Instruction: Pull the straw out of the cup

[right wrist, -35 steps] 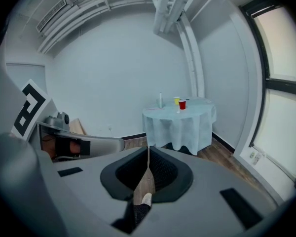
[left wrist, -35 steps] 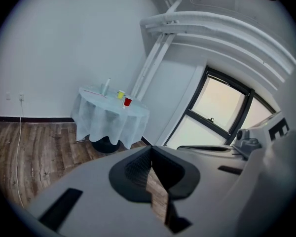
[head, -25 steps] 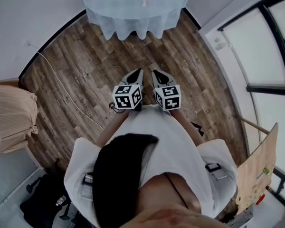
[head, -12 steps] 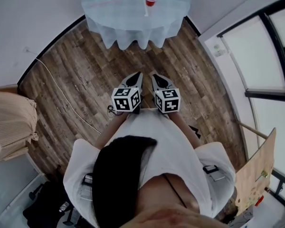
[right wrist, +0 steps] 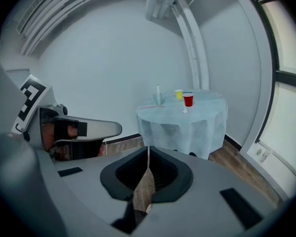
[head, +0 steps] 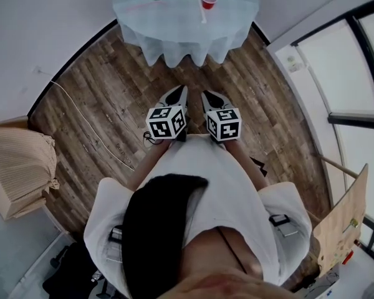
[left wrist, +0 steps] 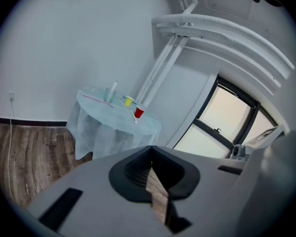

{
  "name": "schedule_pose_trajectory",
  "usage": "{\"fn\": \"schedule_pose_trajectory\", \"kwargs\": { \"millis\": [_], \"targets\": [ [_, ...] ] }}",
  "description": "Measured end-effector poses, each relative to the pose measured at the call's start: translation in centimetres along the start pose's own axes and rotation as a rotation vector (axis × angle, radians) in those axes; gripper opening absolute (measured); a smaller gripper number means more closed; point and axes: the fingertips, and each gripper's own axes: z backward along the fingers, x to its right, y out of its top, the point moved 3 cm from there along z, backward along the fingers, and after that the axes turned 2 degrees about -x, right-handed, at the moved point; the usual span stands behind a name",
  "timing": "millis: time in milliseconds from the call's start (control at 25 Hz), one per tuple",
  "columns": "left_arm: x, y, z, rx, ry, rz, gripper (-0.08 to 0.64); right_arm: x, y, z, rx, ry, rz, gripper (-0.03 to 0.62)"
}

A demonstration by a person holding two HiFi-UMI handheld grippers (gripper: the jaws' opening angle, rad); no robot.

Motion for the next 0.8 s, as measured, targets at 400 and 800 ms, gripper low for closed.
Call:
{"fn": "schedule_pose_trajectory", "kwargs": {
  "millis": [400,800],
  "targets": [
    [-3.3,2.9,-0.6,-0.001,-0.038,-0.041,0.009,-2.1,1.9,-3.2,0.007,-0.026,-0.009,0.035],
    [-5.8,4.7,-0.3,0.012,-0.032,-0.055,0.009,-2.3,2.8,-5.3,0.018,-0.031,-0.12,0.035]
  ]
}}
